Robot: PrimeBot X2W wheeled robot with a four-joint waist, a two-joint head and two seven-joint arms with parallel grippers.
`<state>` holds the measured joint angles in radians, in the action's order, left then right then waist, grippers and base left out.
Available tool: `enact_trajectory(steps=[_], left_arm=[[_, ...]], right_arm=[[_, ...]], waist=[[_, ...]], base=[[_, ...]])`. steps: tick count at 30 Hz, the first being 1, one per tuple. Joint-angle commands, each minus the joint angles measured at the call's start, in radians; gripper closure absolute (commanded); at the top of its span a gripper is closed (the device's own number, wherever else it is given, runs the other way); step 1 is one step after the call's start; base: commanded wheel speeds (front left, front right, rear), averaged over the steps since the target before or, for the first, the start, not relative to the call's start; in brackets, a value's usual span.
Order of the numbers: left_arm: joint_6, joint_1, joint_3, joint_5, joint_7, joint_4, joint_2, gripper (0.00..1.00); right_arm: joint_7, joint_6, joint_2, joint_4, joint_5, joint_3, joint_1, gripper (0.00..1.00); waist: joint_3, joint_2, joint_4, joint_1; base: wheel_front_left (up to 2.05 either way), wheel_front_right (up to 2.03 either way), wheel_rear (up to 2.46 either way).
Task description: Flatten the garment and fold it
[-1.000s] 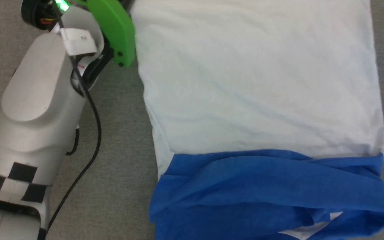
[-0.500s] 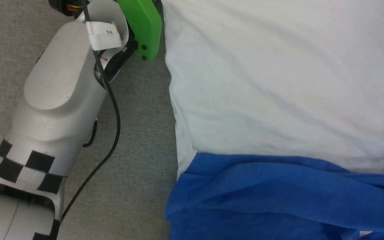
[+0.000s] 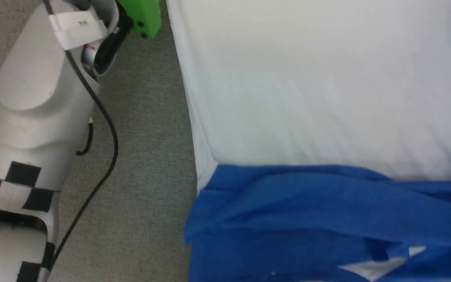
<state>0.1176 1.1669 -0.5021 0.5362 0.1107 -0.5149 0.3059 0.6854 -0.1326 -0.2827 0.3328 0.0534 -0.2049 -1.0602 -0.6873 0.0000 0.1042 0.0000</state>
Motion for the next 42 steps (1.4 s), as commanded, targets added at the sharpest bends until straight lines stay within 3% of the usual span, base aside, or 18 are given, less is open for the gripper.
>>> enact_trajectory(steps=[1, 14, 24, 32, 42], left_arm=[[-0.016, 0.035, 0.017, -0.007, -0.03, -0.007, 0.027, 1.0], [-0.001, -0.022, 0.021, 0.021, -0.165, -0.011, 0.053, 1.0], [0.01, -0.303, -0.04, 0.046, -0.316, 0.243, 0.156, 1.0], [-0.078, -0.586, -0.034, -0.007, -0.359, 0.516, 0.246, 1.0], [-0.166, -0.879, -0.076, -0.094, -0.37, 0.742, 0.302, 1.0]], right_arm=[[-0.02, 0.002, -0.012, 0.001, 0.002, -0.003, -0.025, 1.0], [-0.109, 0.002, -0.037, -0.029, 0.113, 0.035, 0.039, 1.0], [-0.137, 0.002, -0.103, -0.251, 0.27, 0.051, 0.311, 1.0], [-0.137, 0.002, -0.091, -0.452, 0.336, 0.021, 0.619, 1.0], [-0.178, 0.002, 0.013, -0.638, 0.398, -0.051, 0.945, 1.0]], waist=[[0.024, 0.0, -0.015, 0.0], [0.169, 0.0, -0.029, 0.0], [0.283, 0.0, -0.015, 0.0], [0.363, 0.0, -0.004, 0.0], [0.4, 0.0, -0.003, 0.0]], base=[[0.0, 0.0, 0.0], [0.0, 0.0, 0.0], [0.0, 0.0, 0.0], [0.0, 0.0, 0.0], [0.0, 0.0, 0.0]])
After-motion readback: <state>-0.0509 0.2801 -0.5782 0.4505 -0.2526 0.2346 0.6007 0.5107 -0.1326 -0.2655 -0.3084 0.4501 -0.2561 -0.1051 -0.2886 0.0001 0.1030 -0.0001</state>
